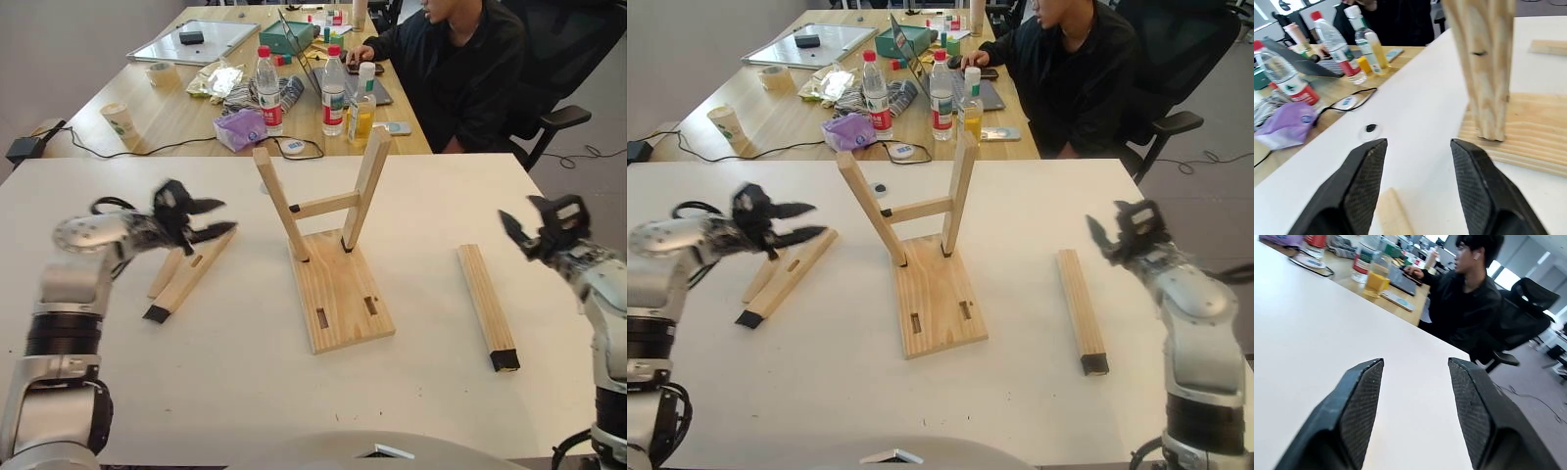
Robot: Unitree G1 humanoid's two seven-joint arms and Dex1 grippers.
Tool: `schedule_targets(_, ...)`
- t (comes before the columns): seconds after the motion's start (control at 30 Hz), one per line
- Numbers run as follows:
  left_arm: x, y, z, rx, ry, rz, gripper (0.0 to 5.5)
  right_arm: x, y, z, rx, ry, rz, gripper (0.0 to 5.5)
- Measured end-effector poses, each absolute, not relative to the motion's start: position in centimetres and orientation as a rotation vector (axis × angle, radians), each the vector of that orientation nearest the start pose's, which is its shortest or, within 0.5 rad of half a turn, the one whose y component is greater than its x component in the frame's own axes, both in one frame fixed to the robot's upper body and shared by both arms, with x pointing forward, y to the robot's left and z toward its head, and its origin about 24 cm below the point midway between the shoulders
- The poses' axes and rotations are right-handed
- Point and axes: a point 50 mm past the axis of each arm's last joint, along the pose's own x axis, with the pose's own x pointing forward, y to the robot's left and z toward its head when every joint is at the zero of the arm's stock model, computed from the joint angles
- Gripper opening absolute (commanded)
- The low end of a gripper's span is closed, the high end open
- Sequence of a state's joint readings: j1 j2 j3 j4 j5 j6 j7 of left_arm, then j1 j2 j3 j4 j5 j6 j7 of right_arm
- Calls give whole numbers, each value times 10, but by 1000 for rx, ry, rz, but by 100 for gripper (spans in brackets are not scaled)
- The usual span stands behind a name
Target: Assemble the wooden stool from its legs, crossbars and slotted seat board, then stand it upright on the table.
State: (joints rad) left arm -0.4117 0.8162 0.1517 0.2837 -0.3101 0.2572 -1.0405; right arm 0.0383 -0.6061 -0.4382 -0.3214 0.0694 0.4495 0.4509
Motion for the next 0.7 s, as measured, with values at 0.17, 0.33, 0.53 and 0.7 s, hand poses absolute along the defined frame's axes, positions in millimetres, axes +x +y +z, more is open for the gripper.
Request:
schedule_targets(0.17, 294, 310, 147, 312, 237, -602, 236, 201, -331, 127, -372, 370, -75, 245)
schedule_targets(0.33, 285, 342, 136, 230, 243, -382, 239, 170, -306, 106, -187, 554, 27, 292)
schedule_targets(0.53, 291, 346, 151, 156, 99, -224, 239, 161, -267, 98, -156, 615, 148, 406)
schedule_targets(0.7, 295, 338, 146, 149, 103, -251, 239, 145, -256, 80, -154, 704, 130, 406)
